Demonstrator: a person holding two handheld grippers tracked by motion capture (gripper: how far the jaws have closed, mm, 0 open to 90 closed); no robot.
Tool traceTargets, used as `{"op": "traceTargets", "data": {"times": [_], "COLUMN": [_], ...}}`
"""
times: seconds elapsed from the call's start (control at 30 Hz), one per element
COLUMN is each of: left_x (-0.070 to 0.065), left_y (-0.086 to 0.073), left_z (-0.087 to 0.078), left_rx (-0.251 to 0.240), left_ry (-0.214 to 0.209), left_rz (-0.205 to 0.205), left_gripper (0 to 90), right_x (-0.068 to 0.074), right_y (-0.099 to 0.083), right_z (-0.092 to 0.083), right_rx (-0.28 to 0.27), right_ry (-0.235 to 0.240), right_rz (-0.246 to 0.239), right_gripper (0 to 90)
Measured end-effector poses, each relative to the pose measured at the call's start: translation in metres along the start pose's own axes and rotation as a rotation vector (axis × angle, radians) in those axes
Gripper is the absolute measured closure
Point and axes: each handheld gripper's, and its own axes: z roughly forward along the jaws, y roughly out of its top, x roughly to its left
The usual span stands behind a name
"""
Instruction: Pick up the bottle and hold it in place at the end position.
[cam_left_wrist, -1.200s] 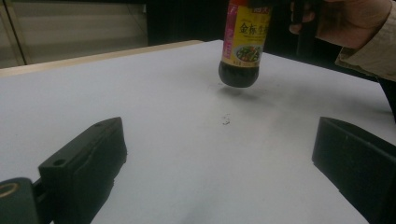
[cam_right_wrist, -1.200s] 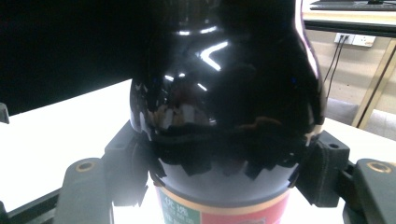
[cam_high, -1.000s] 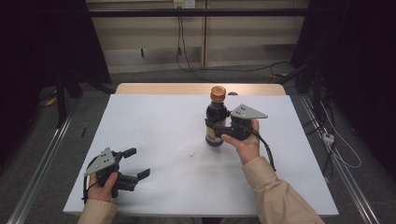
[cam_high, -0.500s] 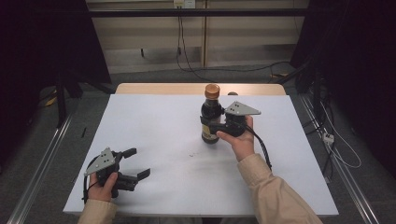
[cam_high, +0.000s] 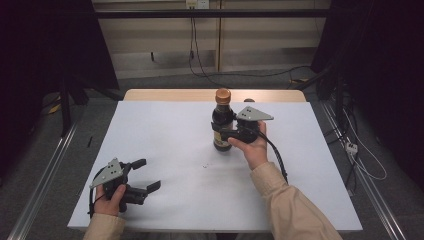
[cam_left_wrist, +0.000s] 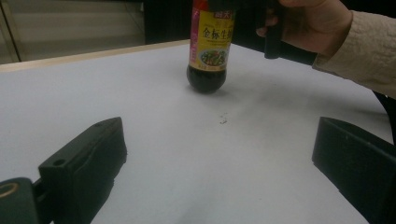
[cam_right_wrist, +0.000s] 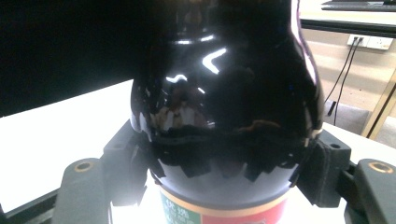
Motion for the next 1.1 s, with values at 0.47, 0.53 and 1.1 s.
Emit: {"op": "traceTargets", "data": {"times": [0.47, 0.53, 1.1], "left_x": [0.000, 0.000, -0.001], "left_y": [0.000, 0.000, -0.001], "left_z": [0.000, 0.000, 0.002], "left_rx": [0.001, 0.001, 0.001], "left_ry": [-0.003, -0.003, -0.006], "left_rz": [-0.001, 0.000, -0.007], "left_gripper": [2.8, 2.8, 2.8], "right_x": [0.007, 0.008, 0.006], "right_y": [-0.001, -0.002, -0.004], "right_z": [0.015, 0.016, 0.019], "right_rx": [-0.004, -0.008, -0.017], "right_ry": [0.016, 0.020, 0.038], "right_rz": [-0.012, -0.009, -0.005], "right_gripper": [28.5, 28.5, 28.0]}}
